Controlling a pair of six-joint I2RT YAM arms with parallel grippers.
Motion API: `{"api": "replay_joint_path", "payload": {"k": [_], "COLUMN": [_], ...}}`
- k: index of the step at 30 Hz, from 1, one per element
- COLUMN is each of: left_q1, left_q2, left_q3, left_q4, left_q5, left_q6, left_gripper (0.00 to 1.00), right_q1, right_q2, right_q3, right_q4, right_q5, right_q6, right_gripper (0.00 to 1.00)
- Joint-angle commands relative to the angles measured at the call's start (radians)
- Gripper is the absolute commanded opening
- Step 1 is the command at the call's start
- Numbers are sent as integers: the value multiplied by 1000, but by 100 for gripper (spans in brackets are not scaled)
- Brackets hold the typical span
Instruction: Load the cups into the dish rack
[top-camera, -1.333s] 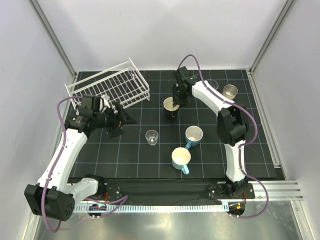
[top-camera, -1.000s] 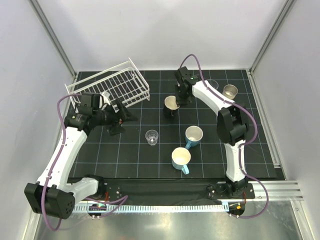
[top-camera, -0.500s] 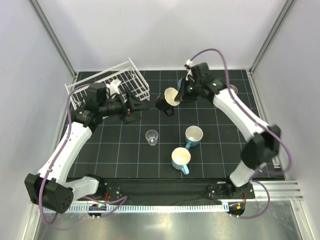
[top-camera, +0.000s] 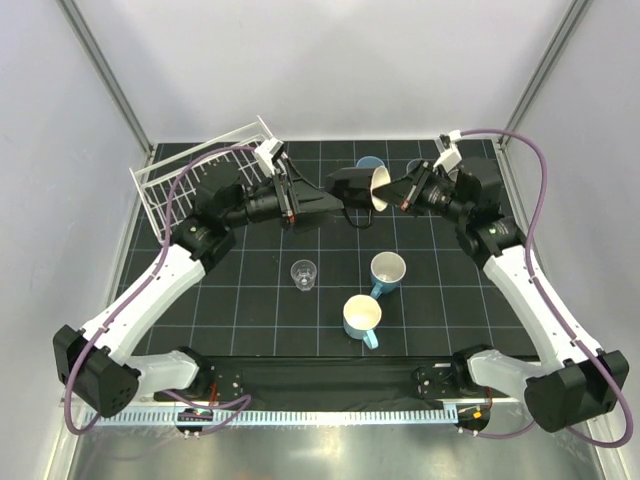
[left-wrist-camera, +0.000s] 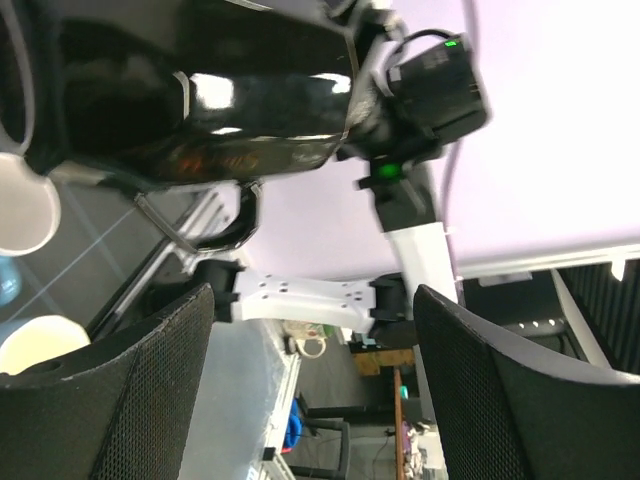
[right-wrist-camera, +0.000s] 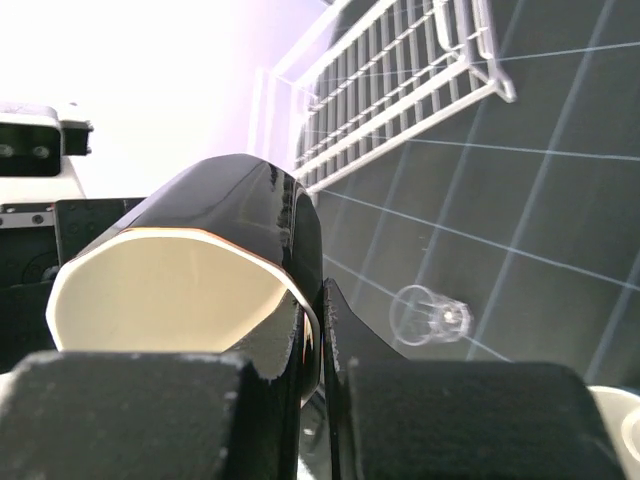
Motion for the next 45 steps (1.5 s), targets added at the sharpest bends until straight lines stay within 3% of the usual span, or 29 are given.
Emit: {"api": "replay_joint_path", "payload": {"k": [1,7,16,21,25,29,30,33,41,45], "left_q1": [-28,-60,-65,-68,-68,-92,-98,-120,-143,-144], "left_q2": [25,42,-31,-30,5,48,58,85,110,111], "left_q3": [-7,-27,-73,-81,-61,-29,-29,-20,3,15], "left_q4": [207,260,191,197,284,300,322,376,413,427], "left_q5": [51,80,60,22,-3,-21,-35,-38,-84,-110], "left_q6": [-74,-77,-29,-34,-77,-75,-83,-118,-104,-101], "left_gripper": [79,75,75,86,86,81,73,65,67,61], "right_q1": [-11,-18,-21,-21,-20,-14,-11,-6,-4,-1], "right_q2": [-67,-85,-87,-90,-72,-76,-78,-85,-89,-85], "right_q3": [-37,-161,-114,-112,-153,-158,-158,-160,-167,-173], "right_q4": [315,609,600,636,772,759,754,728,714,716], "right_q5": [-120,-144,-154,-155,-177,-167,-166,-157,-149,-151], "right_q6": [165,395,409,429,512,504,498,480,475,473], "right_gripper": [4,4,4,4,4,4,4,4,4,4]}}
